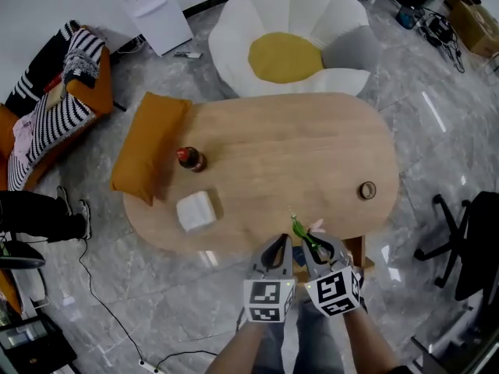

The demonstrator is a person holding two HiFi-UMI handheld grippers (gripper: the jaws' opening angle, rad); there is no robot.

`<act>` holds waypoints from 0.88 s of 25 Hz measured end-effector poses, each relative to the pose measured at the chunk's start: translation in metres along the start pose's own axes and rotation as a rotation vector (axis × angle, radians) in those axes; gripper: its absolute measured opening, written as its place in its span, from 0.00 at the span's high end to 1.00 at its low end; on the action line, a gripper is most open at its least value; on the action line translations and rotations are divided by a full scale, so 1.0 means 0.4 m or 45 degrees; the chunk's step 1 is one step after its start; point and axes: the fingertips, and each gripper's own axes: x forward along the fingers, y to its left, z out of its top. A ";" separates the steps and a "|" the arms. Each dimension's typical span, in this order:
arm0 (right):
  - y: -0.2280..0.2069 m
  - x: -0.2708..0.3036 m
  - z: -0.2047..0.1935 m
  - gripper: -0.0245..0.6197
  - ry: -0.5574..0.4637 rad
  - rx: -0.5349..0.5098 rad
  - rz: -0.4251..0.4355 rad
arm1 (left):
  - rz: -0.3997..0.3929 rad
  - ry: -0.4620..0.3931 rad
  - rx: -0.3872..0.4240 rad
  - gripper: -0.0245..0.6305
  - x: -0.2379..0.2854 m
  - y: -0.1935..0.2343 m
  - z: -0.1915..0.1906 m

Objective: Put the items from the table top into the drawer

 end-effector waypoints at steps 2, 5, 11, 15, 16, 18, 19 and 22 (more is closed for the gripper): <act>-0.005 -0.016 -0.027 0.92 0.004 0.000 0.011 | 0.008 0.008 0.007 0.94 0.001 -0.020 -0.020; -0.016 -0.042 -0.071 0.92 0.012 0.004 0.024 | 0.016 0.014 0.003 0.94 0.000 -0.053 -0.050; -0.014 -0.092 -0.155 0.92 0.034 -0.024 0.080 | 0.051 0.019 -0.037 0.94 0.000 -0.118 -0.119; -0.007 -0.115 -0.215 0.92 0.048 -0.052 0.125 | 0.079 0.021 -0.049 0.94 -0.004 -0.151 -0.159; -0.003 -0.119 -0.227 0.92 0.049 -0.059 0.137 | 0.088 0.020 -0.051 0.94 -0.007 -0.156 -0.167; 0.007 -0.126 -0.253 0.92 0.060 -0.071 0.159 | 0.105 0.022 -0.051 0.94 -0.015 -0.164 -0.184; 0.012 -0.129 -0.266 0.92 0.065 -0.077 0.170 | 0.114 0.025 -0.051 0.94 -0.019 -0.166 -0.192; 0.027 -0.132 -0.296 0.92 0.060 -0.090 0.209 | 0.139 0.024 -0.060 0.94 -0.025 -0.169 -0.213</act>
